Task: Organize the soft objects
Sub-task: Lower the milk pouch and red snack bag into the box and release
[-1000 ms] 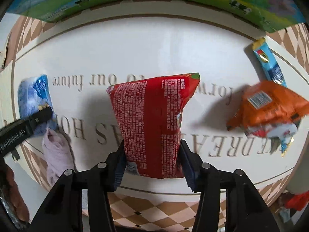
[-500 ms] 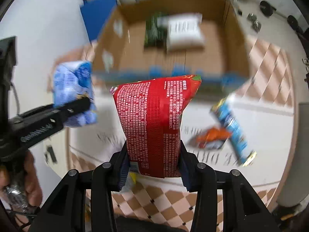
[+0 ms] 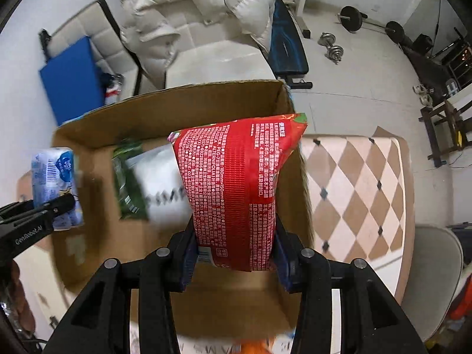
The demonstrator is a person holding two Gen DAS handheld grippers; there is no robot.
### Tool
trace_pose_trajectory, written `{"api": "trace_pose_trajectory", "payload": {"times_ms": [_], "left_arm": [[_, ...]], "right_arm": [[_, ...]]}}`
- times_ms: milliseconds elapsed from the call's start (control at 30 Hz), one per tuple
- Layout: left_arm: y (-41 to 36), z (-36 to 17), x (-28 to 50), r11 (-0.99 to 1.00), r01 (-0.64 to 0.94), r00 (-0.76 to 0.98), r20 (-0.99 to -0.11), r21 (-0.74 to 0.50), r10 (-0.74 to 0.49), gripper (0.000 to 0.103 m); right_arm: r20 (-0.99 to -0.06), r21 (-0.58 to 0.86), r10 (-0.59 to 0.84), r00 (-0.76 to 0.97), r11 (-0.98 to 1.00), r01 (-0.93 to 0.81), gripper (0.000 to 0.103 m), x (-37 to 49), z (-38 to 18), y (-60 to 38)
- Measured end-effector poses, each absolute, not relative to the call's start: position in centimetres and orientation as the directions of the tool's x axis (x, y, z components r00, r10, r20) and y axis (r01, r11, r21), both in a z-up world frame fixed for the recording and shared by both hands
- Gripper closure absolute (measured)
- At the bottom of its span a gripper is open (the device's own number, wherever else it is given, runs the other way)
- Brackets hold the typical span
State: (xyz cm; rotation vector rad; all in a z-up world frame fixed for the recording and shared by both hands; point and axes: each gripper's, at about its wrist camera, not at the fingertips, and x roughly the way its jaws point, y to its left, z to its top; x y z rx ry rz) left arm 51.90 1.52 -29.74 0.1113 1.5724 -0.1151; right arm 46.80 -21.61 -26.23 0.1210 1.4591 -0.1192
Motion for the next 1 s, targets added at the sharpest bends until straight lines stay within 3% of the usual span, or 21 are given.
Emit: {"api": "trace_pose_trajectory", "payload": {"times_ms": [267,600,700,833,933,1000], "left_arm": [[0.7,-32.9,53.8,0.985,0.165,-0.06,-0.997,0.038,0.049,0.069],[-0.8,-34.0,54.0,0.976,0.219,-0.123,-0.992,0.002,0.029,0.048],[-0.9,-33.4,54.2,0.977,0.214,-0.121,-0.993,-0.02,0.006,0.046],[-0.8,-32.0,54.0,0.978,0.202,-0.098,-0.995,-0.053,-0.034,0.013],[-0.7,-30.7,53.2,0.98,0.186,-0.074,-0.995,-0.075,-0.062,0.006],[-0.6,-29.8,52.5,0.981,0.171,-0.064,-0.994,-0.094,-0.084,0.004]], "right_arm": [[-0.995,-0.076,-0.082,0.049,0.989,0.126,0.056,50.8,-31.4,-20.3],[-0.996,-0.084,-0.085,0.002,0.99,0.111,0.051,52.6,-33.6,-20.4],[-0.997,-0.08,-0.081,0.011,0.991,0.104,0.035,52.7,-33.3,-20.4],[-0.998,-0.057,-0.059,0.018,0.993,0.105,0.027,52.6,-32.3,-20.4],[-0.999,-0.031,-0.034,0.029,0.995,0.091,0.007,52.0,-31.3,-20.0],[-0.999,-0.016,-0.018,0.035,0.997,0.073,0.0,51.3,-30.7,-19.5]]}}
